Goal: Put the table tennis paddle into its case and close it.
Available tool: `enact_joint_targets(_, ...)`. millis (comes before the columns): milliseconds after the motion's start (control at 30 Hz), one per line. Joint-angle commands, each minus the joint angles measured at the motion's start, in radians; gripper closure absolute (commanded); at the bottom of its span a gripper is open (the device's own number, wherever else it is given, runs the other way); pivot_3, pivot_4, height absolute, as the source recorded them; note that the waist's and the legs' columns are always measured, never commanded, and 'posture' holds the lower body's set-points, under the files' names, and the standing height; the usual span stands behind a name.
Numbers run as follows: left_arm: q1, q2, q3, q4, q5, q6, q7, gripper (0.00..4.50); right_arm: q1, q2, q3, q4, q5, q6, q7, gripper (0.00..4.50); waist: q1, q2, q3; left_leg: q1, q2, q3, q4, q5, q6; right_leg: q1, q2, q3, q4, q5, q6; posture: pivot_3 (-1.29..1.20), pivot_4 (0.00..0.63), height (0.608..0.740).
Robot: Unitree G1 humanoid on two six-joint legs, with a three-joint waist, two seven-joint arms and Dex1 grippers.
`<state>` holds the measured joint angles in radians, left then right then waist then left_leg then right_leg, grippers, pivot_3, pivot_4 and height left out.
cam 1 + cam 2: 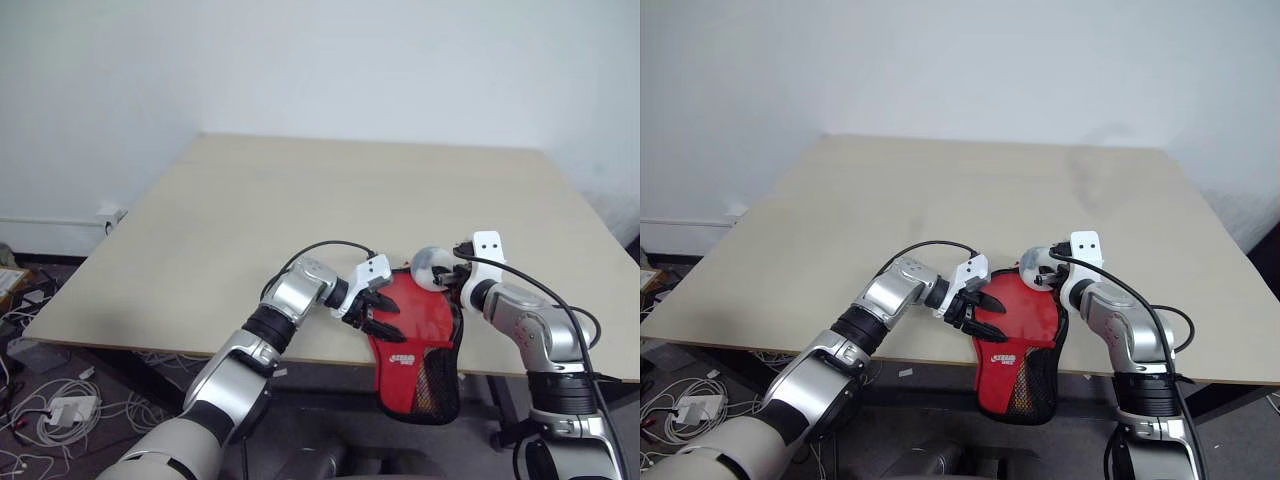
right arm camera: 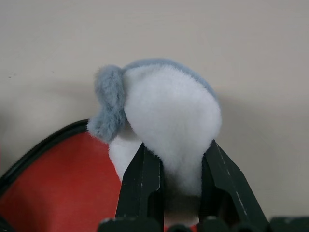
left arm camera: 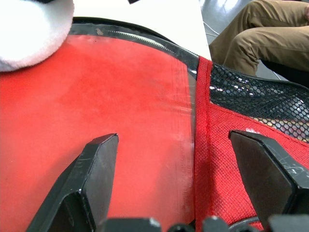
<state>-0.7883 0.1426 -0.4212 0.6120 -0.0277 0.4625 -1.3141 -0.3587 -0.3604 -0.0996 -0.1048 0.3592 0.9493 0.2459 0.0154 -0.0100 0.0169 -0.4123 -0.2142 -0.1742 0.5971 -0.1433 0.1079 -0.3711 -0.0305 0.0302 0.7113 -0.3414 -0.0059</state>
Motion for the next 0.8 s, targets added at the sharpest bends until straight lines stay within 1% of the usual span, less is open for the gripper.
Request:
enact_joint_targets(33, 0.029, 0.018, -0.032, 0.012, 0.020, 0.052, 0.001, 0.60, 0.015, -0.097, -0.083, -0.046, -0.019, 0.018, 0.005, 4.07, 0.002, 0.000, 0.000, 0.000, 0.000, 0.000, 0.000, 0.000, 0.000, 0.000, 0.000, 0.000, 0.000, 0.000, 0.000, 0.00, 0.000, 0.740)
enact_joint_targets(100, 0.034, 0.018, -0.034, 0.010, 0.019, 0.059, 0.002, 0.60, 0.041, -0.156, -0.110, -0.060, -0.017, 0.031, 0.020, 4.07, 0.005, 0.000, 0.000, 0.000, 0.000, 0.000, 0.000, 0.000, 0.000, 0.000, 0.000, 0.000, 0.000, 0.000, 0.000, 0.00, 0.000, 0.740)
enact_joint_targets(233, 0.038, 0.011, -0.040, 0.005, 0.020, 0.060, 0.007, 0.60, 0.096, -0.228, -0.153, -0.097, 0.006, 0.071, 0.054, 4.07, 0.012, 0.000, 0.000, 0.000, 0.000, 0.000, 0.000, -0.001, 0.001, 0.000, 0.000, 0.000, 0.000, 0.000, 0.000, 0.00, 0.000, 0.740)
enact_joint_targets(400, 0.038, 0.001, -0.046, 0.008, 0.021, 0.054, 0.008, 0.60, 0.299, -0.343, -0.242, -0.293, 0.086, 0.145, 0.176, 4.09, 0.039, 0.001, 0.000, -0.002, 0.001, 0.000, 0.000, -0.002, 0.004, 0.000, -0.001, -0.002, -0.002, -0.001, 0.001, 0.00, 0.000, 0.740)
enact_joint_targets(467, 0.037, -0.003, -0.047, 0.014, 0.021, 0.056, 0.006, 0.60, 0.407, -0.381, -0.300, -0.384, 0.125, 0.162, 0.235, 4.09, 0.043, 0.001, 0.000, -0.002, 0.001, 0.000, 0.001, -0.003, 0.005, 0.001, -0.002, -0.002, -0.002, -0.001, 0.001, 0.00, 0.000, 0.740)
enact_joint_targets(633, 0.034, -0.015, -0.055, 0.022, 0.021, 0.052, -0.003, 0.60, 0.611, -0.448, -0.416, -0.525, 0.192, 0.182, 0.350, 4.09, 0.044, 0.001, 0.000, -0.002, 0.001, 0.002, 0.002, -0.005, 0.007, 0.003, -0.003, -0.003, -0.003, -0.003, 0.003, 0.00, 0.000, 0.740)
enact_joint_targets(733, 0.032, -0.024, -0.061, 0.028, 0.023, 0.051, -0.007, 0.60, 0.721, -0.467, -0.465, -0.586, 0.217, 0.165, 0.411, 4.09, 0.044, 0.001, 0.000, -0.002, 0.001, 0.002, 0.003, -0.006, 0.009, 0.005, -0.004, -0.005, -0.004, -0.004, 0.005, 0.00, 0.000, 0.740)
enact_joint_targets(800, 0.030, -0.026, -0.069, 0.031, 0.026, 0.046, -0.015, 0.60, 0.774, -0.453, -0.486, -0.604, 0.232, 0.141, 0.439, 4.09, 0.045, 0.001, 0.000, -0.001, 0.001, 0.002, 0.004, -0.006, 0.010, 0.007, -0.004, -0.006, -0.006, -0.004, 0.006, 0.00, 0.000, 0.740)
